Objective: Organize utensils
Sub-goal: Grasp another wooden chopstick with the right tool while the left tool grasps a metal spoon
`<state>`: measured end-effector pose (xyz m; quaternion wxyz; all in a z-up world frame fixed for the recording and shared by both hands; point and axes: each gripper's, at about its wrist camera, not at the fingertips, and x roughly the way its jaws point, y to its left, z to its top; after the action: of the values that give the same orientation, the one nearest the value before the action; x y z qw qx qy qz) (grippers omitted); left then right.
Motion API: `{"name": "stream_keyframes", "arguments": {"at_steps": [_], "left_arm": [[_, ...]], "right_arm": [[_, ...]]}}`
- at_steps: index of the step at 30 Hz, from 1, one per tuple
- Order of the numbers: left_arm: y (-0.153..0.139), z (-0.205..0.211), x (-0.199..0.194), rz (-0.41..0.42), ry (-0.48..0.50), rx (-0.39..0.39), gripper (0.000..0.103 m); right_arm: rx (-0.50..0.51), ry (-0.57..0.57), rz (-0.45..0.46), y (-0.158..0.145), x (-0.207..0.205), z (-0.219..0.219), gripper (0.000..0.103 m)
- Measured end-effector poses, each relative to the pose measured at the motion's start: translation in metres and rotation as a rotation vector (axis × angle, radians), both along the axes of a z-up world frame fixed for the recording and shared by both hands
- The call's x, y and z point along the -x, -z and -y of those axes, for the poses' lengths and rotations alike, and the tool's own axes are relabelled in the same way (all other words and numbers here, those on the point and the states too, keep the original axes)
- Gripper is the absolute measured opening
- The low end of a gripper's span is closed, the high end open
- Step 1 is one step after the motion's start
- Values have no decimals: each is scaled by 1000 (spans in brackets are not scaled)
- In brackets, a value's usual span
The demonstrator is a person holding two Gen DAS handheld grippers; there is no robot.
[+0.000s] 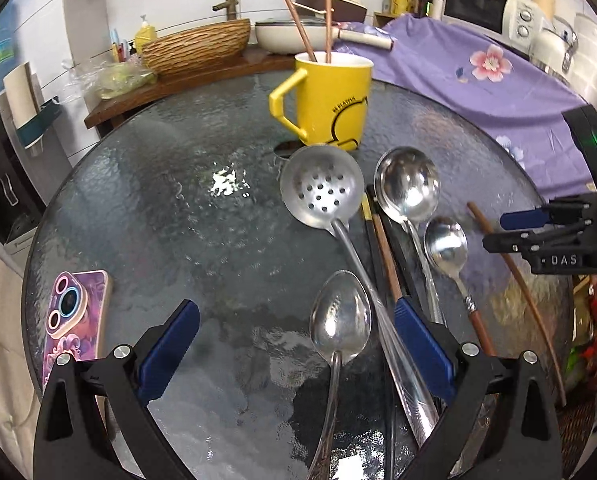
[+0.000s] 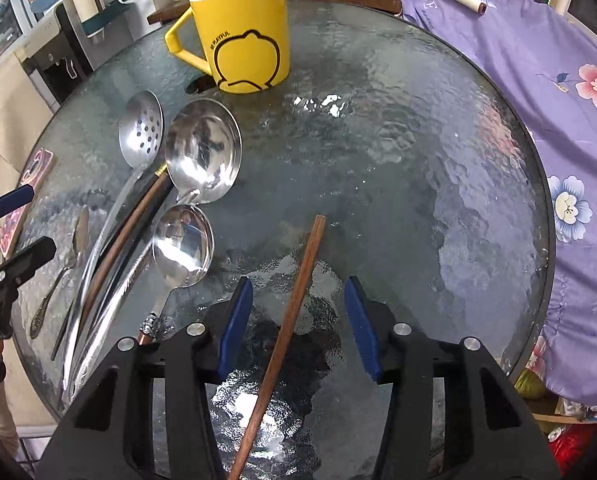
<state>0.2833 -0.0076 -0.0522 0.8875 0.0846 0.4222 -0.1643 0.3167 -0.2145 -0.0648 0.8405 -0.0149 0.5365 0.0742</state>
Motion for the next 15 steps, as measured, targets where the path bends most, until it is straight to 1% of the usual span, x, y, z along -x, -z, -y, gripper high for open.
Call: {"name": "stream_keyframes", "arguments": {"at_steps": [1,5,9,10,13,15], "left_arm": [[1,1,0,-3,7,-1,95],[7,11,1,-5,35,-20,94],[11,22,-1,2,56,-54,88],[12,23,-1,-3,61,-57,86],[15,26,-3,-17,72,-65,82],[15,26,-4,-20,80,-67,78]], "right_arm": [[3,-2,-7,2,0,-1,45],[6,0,-13,3,-6,-2,43],[32,-7,-17,3,-11,-5,39],[38,-9,-18,3,-12,-5,37],[34,-6,-23,3,-14,-5,29],[22,-4,-27,2,-16,-5,29]]}}
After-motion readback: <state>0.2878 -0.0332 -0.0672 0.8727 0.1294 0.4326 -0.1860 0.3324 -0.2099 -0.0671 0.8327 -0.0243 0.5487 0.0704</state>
